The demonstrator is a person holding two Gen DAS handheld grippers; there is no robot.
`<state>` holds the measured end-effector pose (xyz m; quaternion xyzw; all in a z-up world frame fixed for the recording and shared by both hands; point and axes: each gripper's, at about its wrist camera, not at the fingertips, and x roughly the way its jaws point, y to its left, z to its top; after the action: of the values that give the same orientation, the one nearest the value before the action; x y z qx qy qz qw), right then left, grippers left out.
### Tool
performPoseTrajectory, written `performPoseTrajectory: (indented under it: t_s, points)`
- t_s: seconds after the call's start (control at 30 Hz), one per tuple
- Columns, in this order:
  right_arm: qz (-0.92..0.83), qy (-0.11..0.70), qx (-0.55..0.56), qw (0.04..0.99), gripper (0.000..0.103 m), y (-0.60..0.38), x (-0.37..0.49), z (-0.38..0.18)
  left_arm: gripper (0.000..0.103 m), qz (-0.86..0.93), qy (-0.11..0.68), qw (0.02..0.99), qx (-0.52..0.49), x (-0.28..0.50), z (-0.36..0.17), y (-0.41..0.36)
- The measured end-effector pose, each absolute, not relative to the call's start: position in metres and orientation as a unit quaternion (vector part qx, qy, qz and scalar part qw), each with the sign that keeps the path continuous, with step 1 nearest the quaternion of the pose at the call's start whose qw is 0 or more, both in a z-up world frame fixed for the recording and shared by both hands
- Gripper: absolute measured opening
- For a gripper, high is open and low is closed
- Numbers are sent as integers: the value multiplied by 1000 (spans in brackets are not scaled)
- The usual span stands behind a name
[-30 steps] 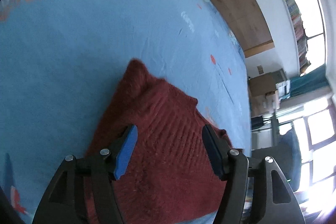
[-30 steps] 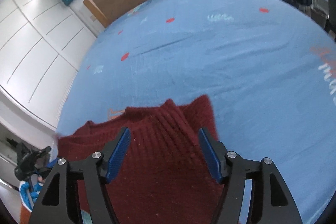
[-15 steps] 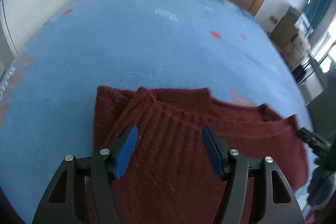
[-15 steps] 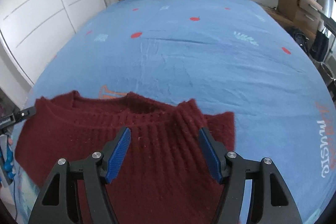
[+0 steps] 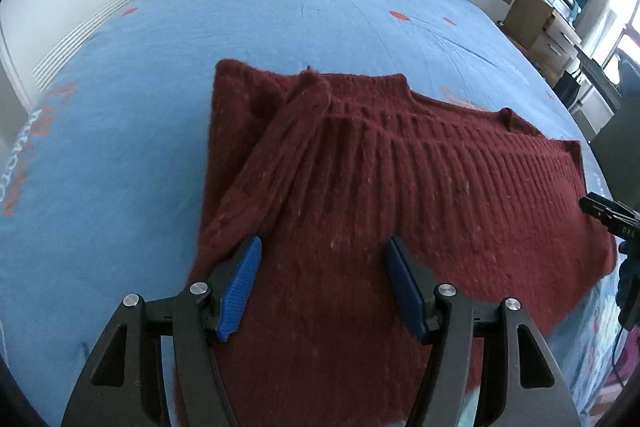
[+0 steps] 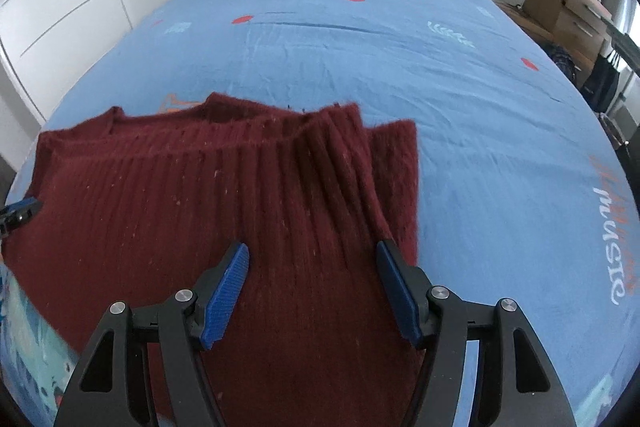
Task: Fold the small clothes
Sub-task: 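Lay the hem down and open both grippers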
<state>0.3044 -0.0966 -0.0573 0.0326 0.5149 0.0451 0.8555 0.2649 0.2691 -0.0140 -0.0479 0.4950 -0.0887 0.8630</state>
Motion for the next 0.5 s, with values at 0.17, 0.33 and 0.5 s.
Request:
performPoseTrajectory:
  t_s: [0.17,0.33,0.5]
  points:
    - [36,500,31,865,67,-95,277,-32,59,-83,472,878,-22,246,12,263]
    - [35,516,17,855,68,-88,243,-42,59,-59,477,877,-10,231,-9,261]
    - [25,530,2,848,70,-85,222,-57,71,-34,466,884,12,214,-20,255]
